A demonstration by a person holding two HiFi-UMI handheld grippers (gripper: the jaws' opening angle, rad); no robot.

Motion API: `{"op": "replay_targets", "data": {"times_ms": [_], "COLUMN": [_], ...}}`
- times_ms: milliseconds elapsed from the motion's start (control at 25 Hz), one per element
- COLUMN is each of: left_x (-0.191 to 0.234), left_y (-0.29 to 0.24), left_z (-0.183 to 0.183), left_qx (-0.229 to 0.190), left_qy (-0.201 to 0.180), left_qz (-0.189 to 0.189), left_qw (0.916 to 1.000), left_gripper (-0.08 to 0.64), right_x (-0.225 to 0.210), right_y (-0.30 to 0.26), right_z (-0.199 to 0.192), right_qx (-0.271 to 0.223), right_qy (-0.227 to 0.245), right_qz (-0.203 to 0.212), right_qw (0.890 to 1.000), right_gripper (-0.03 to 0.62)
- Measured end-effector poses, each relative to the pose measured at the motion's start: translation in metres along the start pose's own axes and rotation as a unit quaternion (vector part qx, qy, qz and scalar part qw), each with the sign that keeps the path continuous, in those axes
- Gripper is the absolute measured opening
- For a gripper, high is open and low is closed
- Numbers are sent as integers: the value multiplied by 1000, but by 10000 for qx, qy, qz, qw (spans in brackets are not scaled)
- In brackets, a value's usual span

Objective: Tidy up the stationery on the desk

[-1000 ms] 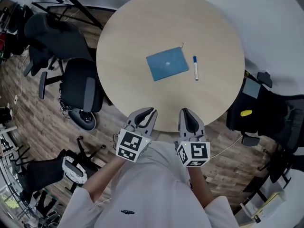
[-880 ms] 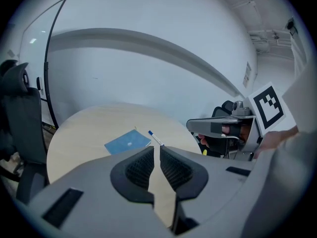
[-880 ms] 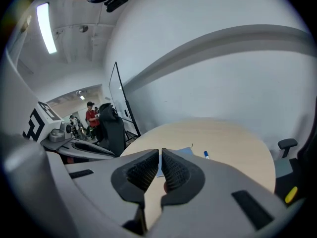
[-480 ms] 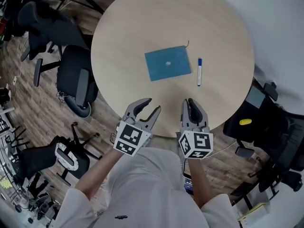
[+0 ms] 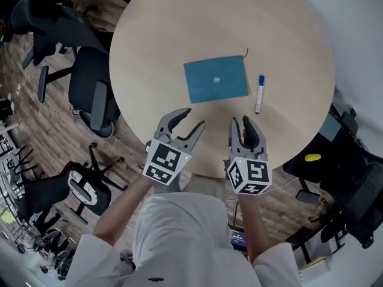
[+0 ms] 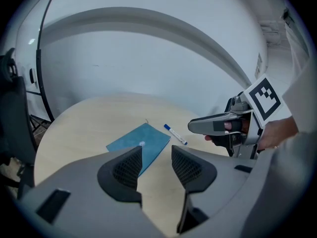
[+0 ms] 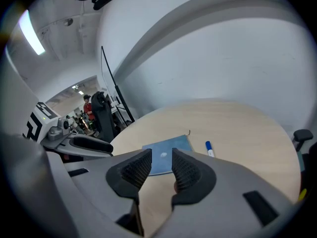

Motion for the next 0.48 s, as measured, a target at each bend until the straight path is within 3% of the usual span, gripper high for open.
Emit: {"op": "replay_targets", "data": {"times_ms": [480], "left_x": [57], "left_y": [-55], "left_z": [4], "left_qx": [125], "left_qy": [135], "left_qz": [138], "left_qw": [9997], "left_gripper": [179], "right_x": [-17], "right_y": [-68], "right_z": [8], "right_qx": [188], "right_qy": [-97], "right_qz": [-243], "right_qw": [9995], "right_gripper": [136]}}
Point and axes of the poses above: the fingertips, and each gripper's own axes: y backward along the fingers, x to its left, z out of its top, the point moved 9 cm from there along y, backward along the fingers, and after that the axes turned 12 degrees about x, right-handed, at the moved point
